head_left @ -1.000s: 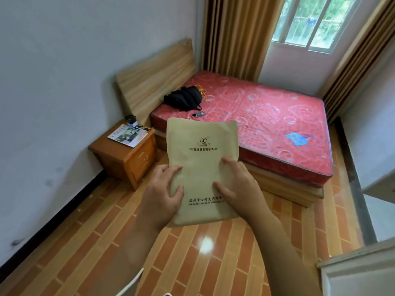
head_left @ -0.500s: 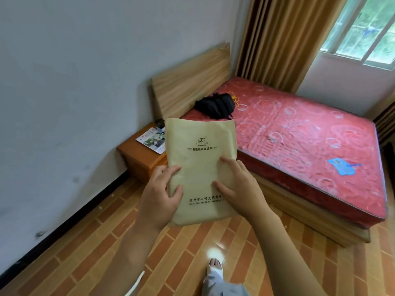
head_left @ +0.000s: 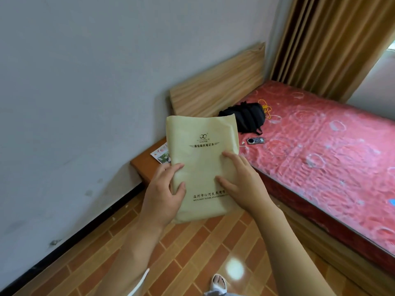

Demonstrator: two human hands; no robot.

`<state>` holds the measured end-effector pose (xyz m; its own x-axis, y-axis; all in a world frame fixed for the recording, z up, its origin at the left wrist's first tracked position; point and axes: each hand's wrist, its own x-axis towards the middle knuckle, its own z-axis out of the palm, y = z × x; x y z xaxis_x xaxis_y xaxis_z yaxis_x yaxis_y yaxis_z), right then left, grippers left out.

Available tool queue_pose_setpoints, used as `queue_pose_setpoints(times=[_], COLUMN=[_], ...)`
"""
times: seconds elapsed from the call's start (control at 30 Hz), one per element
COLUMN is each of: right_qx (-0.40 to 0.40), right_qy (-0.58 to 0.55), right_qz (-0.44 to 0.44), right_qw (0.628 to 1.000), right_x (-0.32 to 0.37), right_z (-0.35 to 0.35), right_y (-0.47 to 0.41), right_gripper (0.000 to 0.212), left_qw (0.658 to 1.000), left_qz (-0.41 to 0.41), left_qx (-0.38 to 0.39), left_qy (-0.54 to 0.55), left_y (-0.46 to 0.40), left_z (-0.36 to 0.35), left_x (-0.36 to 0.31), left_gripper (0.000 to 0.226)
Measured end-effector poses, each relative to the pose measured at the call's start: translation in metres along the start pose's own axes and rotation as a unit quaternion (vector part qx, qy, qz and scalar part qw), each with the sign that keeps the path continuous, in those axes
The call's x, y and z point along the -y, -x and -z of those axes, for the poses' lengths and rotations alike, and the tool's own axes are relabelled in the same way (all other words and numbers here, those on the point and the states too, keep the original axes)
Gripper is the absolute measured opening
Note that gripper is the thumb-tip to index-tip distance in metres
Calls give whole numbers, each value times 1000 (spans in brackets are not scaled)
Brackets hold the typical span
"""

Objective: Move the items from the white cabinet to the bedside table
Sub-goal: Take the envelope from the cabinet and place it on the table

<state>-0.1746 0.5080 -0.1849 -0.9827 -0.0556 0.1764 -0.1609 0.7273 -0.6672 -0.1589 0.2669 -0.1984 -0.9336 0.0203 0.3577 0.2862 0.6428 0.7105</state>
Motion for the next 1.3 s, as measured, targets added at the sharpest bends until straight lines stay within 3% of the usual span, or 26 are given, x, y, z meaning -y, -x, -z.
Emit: queue_pose_setpoints(times=[0.57, 1.03, 1.3], right_qx=[117, 141, 194], right_qy=[-18, 9, 33], right_qz=[27, 42, 39], right_qw=[993, 989, 980], right_x=[-23, 40, 54], right_z=[-74, -178, -257], right_y=[-157, -340, -401], right_gripper=[63, 60, 59], left_qw=[994, 993, 988], left_qz=[80, 92, 150], left_qx=[-56, -70, -31], left_qy=[-56, -19, 8], left_y=[-102, -266, -294], left_z=[-30, 23, 44], left_x=[70, 218, 309], left_gripper=[50, 49, 49])
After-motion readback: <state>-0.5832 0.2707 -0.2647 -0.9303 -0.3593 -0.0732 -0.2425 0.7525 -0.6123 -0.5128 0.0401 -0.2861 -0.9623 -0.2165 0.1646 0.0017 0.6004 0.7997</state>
